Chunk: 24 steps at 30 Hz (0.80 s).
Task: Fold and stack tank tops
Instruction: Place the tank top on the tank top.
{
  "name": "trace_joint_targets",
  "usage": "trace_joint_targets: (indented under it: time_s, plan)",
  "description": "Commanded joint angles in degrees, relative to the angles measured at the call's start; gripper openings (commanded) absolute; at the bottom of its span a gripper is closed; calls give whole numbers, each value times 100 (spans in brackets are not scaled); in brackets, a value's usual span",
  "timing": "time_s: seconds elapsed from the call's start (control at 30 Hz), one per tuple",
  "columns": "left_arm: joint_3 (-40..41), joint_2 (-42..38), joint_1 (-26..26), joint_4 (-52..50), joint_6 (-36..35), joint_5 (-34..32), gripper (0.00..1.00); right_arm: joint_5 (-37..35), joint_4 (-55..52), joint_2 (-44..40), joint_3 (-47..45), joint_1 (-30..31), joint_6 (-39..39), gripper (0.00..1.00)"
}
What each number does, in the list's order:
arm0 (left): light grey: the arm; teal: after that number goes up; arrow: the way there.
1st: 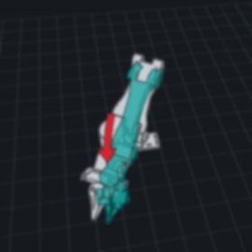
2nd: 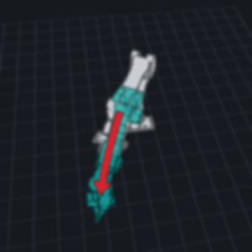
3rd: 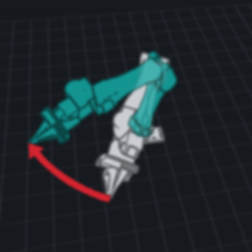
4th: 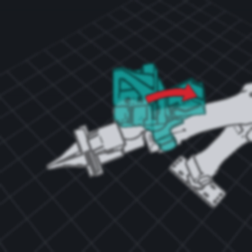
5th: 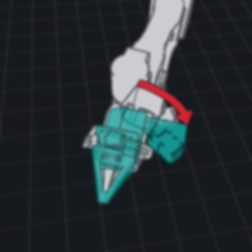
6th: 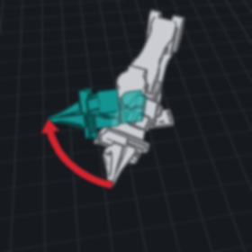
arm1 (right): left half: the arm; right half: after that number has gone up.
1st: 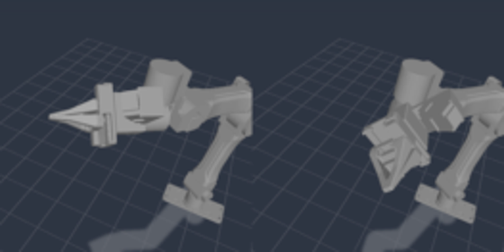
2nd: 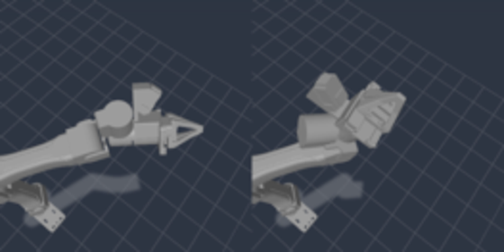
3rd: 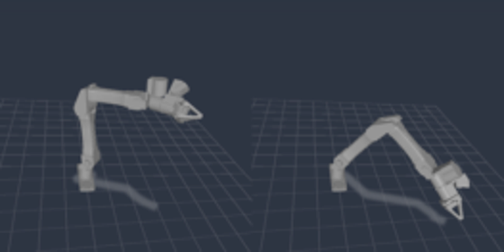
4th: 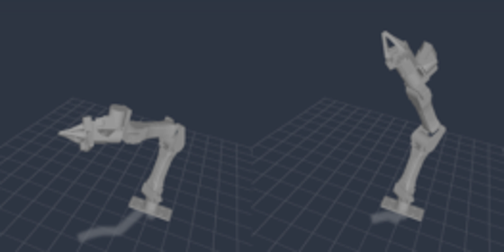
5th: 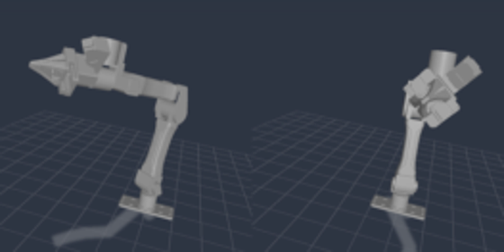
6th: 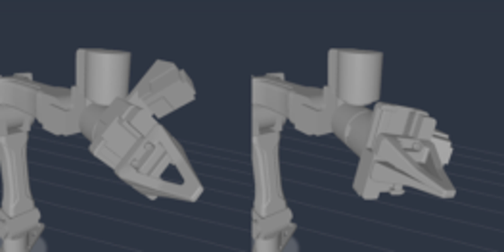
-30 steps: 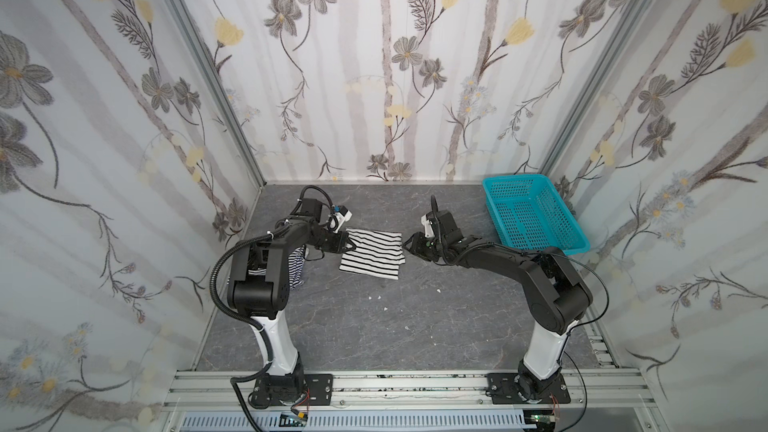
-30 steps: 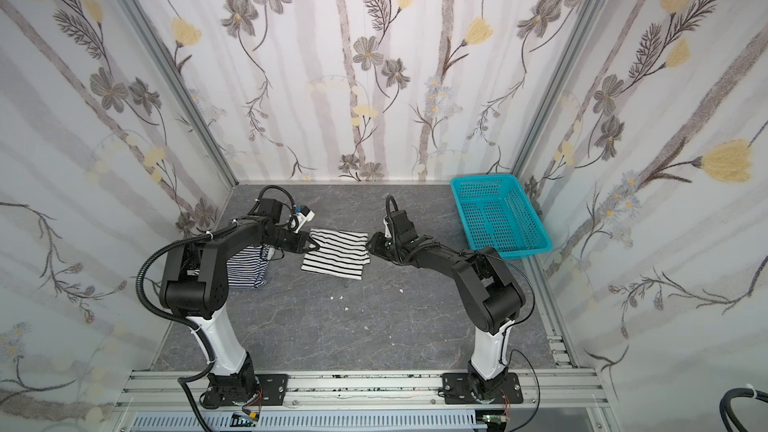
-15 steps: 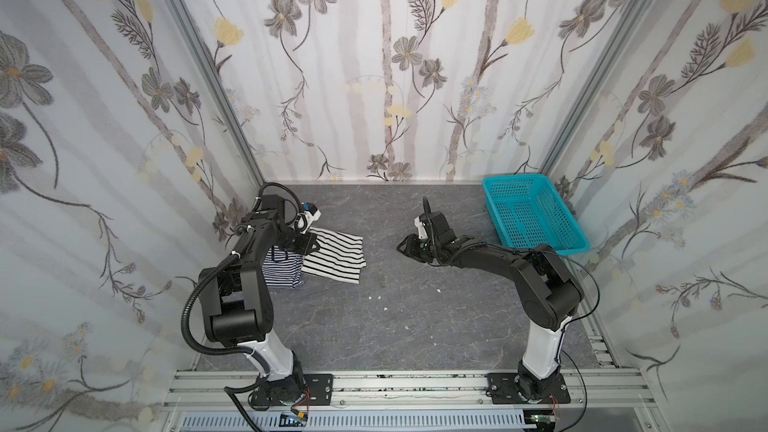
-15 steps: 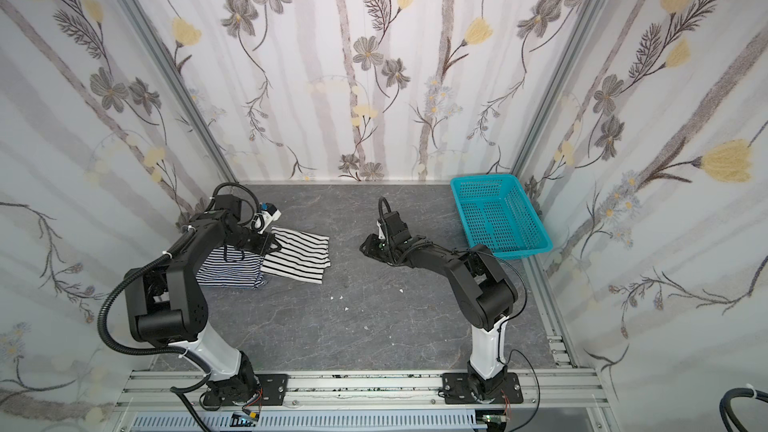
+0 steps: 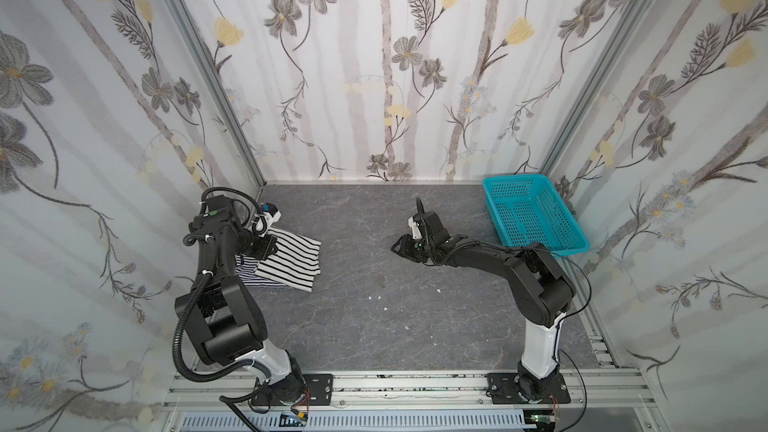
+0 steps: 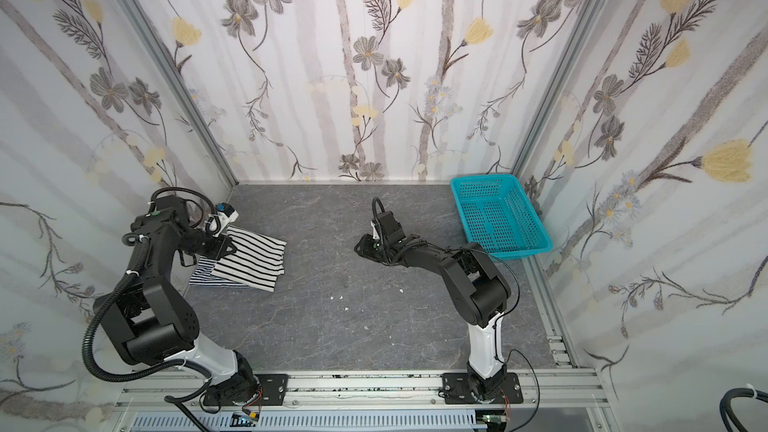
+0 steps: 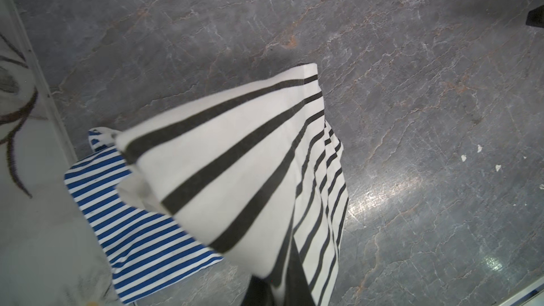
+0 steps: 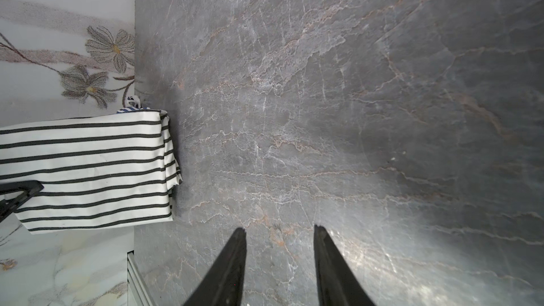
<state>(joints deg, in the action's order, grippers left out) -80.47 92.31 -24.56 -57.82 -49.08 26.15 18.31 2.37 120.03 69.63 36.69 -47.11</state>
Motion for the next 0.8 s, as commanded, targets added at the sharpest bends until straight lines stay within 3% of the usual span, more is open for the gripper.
trace_joint_targets:
  time_s: [0.0,0.37,0.77]
  plan:
    - [-349,100,-66,-431,-363,46,0,15,150,-6,42,5,-52,40]
    - [-1201,345,-111,-1263,-623,407,0,-24,84,-6,68,12,-35,40]
    - [-1356,822,-498,-1303,-958,233,0,-38,60,38,157,5,-41,40]
